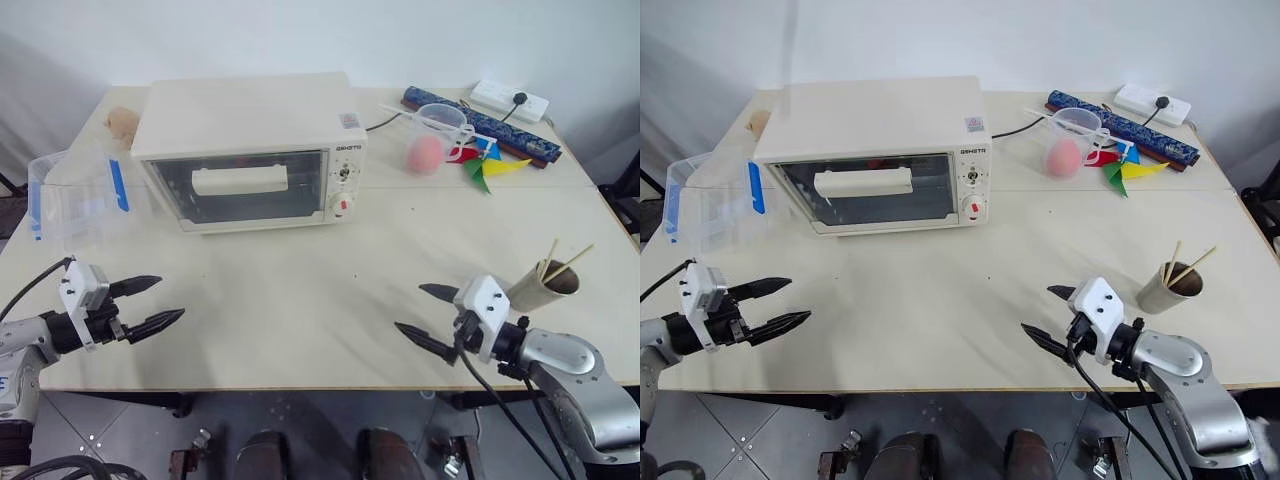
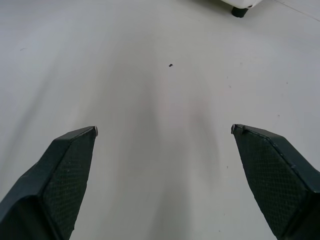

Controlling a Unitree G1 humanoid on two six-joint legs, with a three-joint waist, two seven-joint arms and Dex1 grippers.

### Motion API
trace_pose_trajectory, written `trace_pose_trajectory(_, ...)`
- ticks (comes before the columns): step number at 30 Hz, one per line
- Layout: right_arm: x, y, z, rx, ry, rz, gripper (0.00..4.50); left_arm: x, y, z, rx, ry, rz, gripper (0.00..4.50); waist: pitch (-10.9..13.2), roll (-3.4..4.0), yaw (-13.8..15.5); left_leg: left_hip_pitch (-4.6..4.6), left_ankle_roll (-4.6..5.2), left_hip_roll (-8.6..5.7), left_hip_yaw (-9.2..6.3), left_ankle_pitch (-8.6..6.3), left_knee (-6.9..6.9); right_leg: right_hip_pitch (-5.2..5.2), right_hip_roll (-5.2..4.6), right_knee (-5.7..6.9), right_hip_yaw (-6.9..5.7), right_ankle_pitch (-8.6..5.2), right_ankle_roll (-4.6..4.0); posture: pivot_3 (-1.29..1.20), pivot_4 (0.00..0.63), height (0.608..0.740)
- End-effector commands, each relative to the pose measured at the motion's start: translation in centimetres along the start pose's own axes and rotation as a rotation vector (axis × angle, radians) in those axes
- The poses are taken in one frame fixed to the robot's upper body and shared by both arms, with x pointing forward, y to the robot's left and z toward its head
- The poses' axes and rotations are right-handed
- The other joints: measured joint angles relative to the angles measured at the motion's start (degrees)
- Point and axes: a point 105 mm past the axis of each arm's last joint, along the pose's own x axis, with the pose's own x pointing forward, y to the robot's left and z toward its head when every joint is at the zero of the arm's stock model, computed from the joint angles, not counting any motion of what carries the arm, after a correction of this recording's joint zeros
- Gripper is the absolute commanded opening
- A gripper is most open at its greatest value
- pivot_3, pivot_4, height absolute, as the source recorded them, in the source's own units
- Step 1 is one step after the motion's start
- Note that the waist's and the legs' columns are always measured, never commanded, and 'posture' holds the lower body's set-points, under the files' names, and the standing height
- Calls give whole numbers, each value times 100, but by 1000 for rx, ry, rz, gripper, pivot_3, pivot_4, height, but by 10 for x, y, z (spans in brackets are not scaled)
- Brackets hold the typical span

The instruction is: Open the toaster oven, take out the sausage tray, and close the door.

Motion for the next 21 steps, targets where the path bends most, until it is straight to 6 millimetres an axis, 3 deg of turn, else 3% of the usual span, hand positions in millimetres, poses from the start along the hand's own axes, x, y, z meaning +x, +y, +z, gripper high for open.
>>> trace_pose_trajectory(1,2,4,11,-17,-33,21,4500,-7,-1,0,30,19,-4,4486,0,0,2,0,0,0,0,0,0,0,0,0,0,0,0,0,150,740)
trace_pose_trajectory(5,7,7,14,-11,-46,37,4500,-2,17,8,32,-23,121,4486,0,-1,25,-1,0,1,-2,0,6,1,0,1,0,0,0,0,150,740)
trace_pose_trajectory(11,26,10,38,-12,-95,92,4500,-2,13,23,25,-115,95,4486,0,-1,-14,-2,0,2,-1,-5,12,0,0,6,0,0,1,0,150,740)
trace_pose_trajectory(21,100,11,111,-93,-236,278,4500,-7,19,45,20,-288,122,4486,0,-1,-147,-6,-1,7,-4,-12,28,-5,2,22,-4,0,1,0,150,740)
